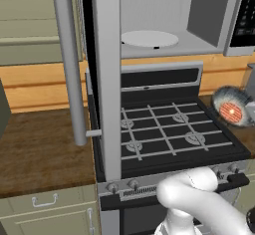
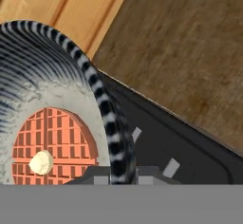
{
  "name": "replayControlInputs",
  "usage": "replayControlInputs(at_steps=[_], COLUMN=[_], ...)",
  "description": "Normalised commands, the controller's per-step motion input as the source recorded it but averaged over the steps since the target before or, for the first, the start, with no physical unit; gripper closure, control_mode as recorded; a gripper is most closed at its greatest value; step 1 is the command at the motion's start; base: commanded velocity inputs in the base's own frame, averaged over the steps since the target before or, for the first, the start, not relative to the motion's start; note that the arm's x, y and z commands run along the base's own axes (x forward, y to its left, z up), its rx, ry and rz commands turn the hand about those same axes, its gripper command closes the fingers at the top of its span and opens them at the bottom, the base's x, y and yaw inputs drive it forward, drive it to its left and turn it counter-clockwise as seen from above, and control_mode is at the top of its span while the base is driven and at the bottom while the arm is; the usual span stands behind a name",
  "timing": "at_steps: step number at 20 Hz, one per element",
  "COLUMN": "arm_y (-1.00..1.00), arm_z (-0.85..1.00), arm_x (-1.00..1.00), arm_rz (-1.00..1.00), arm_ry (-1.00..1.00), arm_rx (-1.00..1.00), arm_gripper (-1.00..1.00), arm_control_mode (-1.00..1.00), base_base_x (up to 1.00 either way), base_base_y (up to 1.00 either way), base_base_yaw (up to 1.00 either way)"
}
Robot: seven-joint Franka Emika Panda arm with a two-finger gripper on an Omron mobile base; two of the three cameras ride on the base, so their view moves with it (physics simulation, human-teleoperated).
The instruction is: Open the microwave, place the bowl with waffle inside the microwave, then close the microwave door and turn it on.
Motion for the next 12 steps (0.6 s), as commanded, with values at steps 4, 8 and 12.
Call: replayControlInputs(at_steps=[4,8,12], arm_y=[1.00,1.00,1.00], arm_z=[0.28,0.57,0.87], arm_x=[-0.03,-0.13,-0.27], arm_rz=[0.13,0.02,0.00], arm_ry=[0.21,0.06,0.00], arm_rx=[0.00,0.00,0.00], arm_gripper=[1.00,1.00,1.00], arm_control_mode=[-1.00,-1.00,-1.00], base_base_x=[0.00,0.00,0.00], base_base_y=[0.00,0.00,0.00], base_base_yaw=[0.00,0.00,0.00])
